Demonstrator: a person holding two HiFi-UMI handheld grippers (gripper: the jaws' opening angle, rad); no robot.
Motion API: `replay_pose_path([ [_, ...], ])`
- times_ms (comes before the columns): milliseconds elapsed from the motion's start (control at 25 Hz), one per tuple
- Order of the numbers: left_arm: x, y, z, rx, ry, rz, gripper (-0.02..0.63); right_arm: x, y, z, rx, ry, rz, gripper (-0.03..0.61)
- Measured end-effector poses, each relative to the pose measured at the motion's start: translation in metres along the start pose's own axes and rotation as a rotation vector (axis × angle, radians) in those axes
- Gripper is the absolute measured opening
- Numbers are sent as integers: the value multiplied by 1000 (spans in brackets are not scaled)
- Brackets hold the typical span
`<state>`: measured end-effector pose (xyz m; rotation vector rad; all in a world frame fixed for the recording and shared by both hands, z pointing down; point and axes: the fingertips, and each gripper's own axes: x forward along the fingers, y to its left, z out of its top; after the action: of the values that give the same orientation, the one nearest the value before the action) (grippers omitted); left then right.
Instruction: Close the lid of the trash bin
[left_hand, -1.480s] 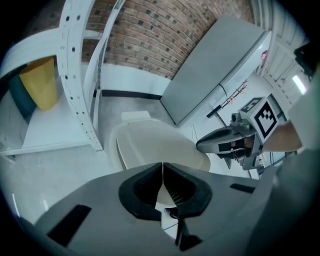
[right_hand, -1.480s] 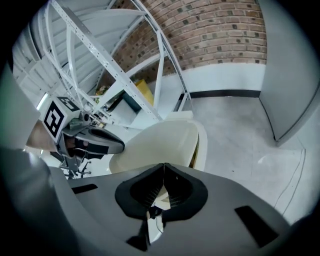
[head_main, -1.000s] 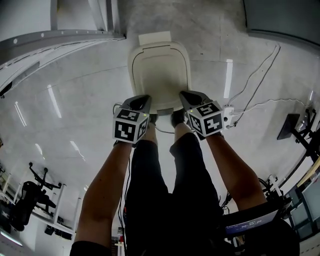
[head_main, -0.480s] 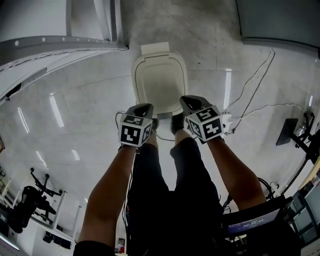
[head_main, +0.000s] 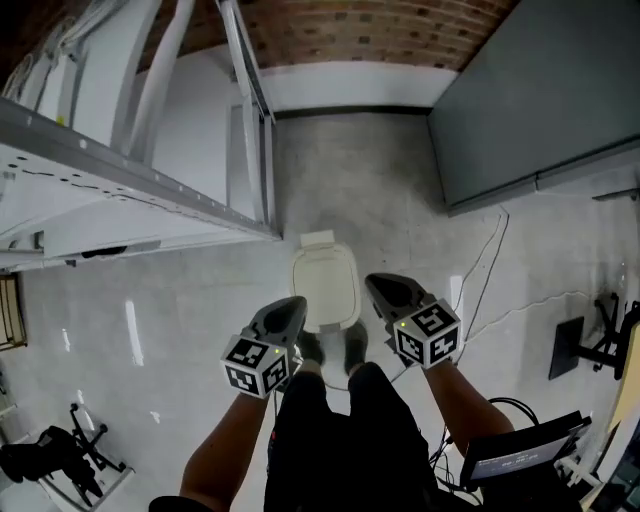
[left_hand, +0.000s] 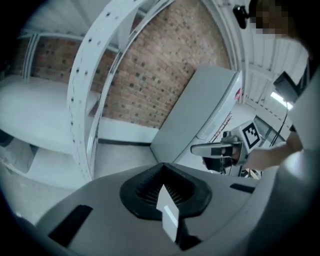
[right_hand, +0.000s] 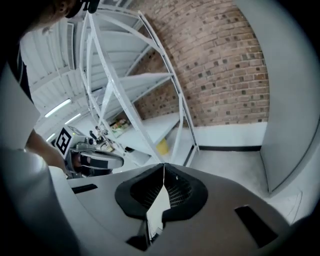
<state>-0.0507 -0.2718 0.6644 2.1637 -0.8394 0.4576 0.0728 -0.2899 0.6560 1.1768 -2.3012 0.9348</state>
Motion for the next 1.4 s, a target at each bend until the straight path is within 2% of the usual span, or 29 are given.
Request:
replay_pose_path([
  [120,-36,-15,66,65,-151,51,-2,-23,13,47,-39,-93,15,8],
  [240,-71,-35,121,106,-292,57,-2,-46,29,91,-69,-184,26,8],
  [480,-137,-104,166,147,-444,-15,-2,-116,79,135,-71,-270,92,8],
  [680,-167,-144,200,249,-527,-33,-2,-160,88,181,-118,-379,79,8],
  [840,-186,-160,206,276,-549,1,-2,-181,101,194,-140,-441,113,8],
  [1080,-202,-170,191,225,-542,88,-2,-198,106,187,-188,-459,141,8],
  [1240,-217,-186,182,251,-584,99,-2,-202,105,177,-184,-453,171,8],
  [1400,-229,-192,173,280,-571,114,-2,-210,115,177,-168,-477,193,8],
])
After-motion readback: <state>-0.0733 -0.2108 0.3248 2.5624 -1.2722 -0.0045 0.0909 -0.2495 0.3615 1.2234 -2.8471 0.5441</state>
